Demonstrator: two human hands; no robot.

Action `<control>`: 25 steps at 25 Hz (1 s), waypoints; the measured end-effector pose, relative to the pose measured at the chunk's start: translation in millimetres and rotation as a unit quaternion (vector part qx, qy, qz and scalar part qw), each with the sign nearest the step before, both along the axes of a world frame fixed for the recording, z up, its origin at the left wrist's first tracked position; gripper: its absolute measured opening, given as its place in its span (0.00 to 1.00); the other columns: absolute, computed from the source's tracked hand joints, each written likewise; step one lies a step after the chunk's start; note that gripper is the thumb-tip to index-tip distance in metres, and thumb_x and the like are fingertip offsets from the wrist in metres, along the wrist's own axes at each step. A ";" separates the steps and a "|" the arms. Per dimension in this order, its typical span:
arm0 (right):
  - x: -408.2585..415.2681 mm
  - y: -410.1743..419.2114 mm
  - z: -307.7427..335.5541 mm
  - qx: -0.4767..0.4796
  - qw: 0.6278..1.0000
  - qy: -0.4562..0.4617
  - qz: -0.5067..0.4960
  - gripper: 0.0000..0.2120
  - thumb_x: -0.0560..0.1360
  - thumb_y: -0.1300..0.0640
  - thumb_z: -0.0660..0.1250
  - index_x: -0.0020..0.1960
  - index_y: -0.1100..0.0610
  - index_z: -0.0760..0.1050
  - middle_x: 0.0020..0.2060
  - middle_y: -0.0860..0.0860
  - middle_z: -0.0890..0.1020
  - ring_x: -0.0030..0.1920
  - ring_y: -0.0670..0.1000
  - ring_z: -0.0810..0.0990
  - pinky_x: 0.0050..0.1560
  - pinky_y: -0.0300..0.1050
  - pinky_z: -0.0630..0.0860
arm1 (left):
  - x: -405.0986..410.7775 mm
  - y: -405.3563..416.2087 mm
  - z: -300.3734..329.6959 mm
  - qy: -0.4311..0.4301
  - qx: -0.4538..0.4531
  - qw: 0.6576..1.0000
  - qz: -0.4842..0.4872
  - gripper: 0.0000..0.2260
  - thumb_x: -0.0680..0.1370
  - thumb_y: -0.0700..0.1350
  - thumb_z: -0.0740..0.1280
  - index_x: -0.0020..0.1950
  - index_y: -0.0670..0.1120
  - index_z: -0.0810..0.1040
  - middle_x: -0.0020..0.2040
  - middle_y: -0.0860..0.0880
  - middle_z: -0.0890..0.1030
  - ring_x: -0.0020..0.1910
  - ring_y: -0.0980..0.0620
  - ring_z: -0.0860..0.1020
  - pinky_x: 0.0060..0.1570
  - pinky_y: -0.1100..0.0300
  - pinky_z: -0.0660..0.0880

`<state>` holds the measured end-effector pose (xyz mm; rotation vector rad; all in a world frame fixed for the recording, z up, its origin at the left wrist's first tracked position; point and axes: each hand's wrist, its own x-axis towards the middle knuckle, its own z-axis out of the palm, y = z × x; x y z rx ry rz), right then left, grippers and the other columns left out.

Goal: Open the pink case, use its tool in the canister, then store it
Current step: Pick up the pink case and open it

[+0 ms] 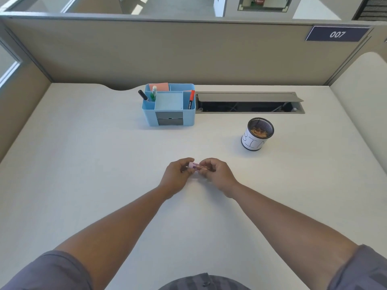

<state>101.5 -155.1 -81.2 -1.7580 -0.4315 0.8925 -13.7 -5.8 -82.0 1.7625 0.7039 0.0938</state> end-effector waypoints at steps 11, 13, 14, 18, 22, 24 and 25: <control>5.6 0.3 2.8 0.048 0.971 0.219 -0.086 0.05 0.76 0.64 0.74 0.51 0.59 0.82 0.47 0.58 0.84 0.38 0.52 0.81 0.45 0.42 0.79 | 4.5 6.0 6.8 -0.019 -0.111 0.993 0.037 0.11 0.72 0.36 0.78 0.51 0.48 0.84 0.46 0.49 0.88 0.42 0.54 0.84 0.42 0.59 0.79; 6.8 -1.0 2.1 0.055 0.967 0.230 -0.090 0.05 0.76 0.66 0.73 0.51 0.60 0.82 0.45 0.57 0.85 0.37 0.51 0.81 0.43 0.40 0.80 | 5.3 6.7 8.7 -0.010 -0.101 0.995 0.026 0.11 0.73 0.37 0.77 0.53 0.46 0.84 0.48 0.47 0.89 0.44 0.53 0.85 0.47 0.56 0.80; 8.0 -1.4 2.4 0.057 0.966 0.235 -0.092 0.05 0.76 0.67 0.73 0.50 0.61 0.82 0.44 0.56 0.85 0.37 0.51 0.81 0.43 0.40 0.81 | 6.3 7.4 9.8 -0.006 -0.093 0.995 0.018 0.11 0.73 0.37 0.78 0.53 0.45 0.85 0.48 0.48 0.89 0.44 0.53 0.85 0.48 0.56 0.80; 11.4 -1.7 4.2 0.056 0.963 0.246 -0.091 0.05 0.75 0.67 0.73 0.49 0.61 0.82 0.42 0.55 0.85 0.38 0.52 0.82 0.45 0.41 0.82 | 9.0 9.7 12.1 -0.001 -0.069 0.998 -0.003 0.11 0.72 0.38 0.78 0.53 0.46 0.85 0.46 0.50 0.89 0.43 0.55 0.85 0.49 0.57 0.82; 10.9 -0.8 1.8 0.064 0.961 0.249 -0.105 0.05 0.75 0.68 0.73 0.49 0.61 0.83 0.42 0.55 0.86 0.38 0.51 0.83 0.44 0.40 0.82 | 7.2 5.7 7.9 -0.018 -0.067 0.997 0.027 0.13 0.71 0.37 0.79 0.55 0.44 0.85 0.46 0.51 0.89 0.42 0.56 0.86 0.43 0.66 0.80; 11.2 -2.1 1.5 0.063 0.959 0.255 -0.103 0.05 0.75 0.68 0.73 0.48 0.60 0.83 0.41 0.54 0.86 0.38 0.50 0.83 0.44 0.40 0.83 | 6.3 7.0 6.7 -0.021 -0.079 0.996 0.022 0.13 0.71 0.37 0.79 0.55 0.44 0.85 0.46 0.50 0.89 0.43 0.56 0.86 0.45 0.65 0.81; 11.5 -3.2 1.5 0.064 0.958 0.260 -0.102 0.05 0.75 0.68 0.73 0.48 0.60 0.83 0.41 0.54 0.86 0.38 0.51 0.84 0.45 0.40 0.83 | 5.9 8.9 6.7 -0.021 -0.090 0.996 0.016 0.13 0.71 0.37 0.79 0.55 0.44 0.85 0.47 0.50 0.89 0.44 0.56 0.86 0.47 0.65 0.81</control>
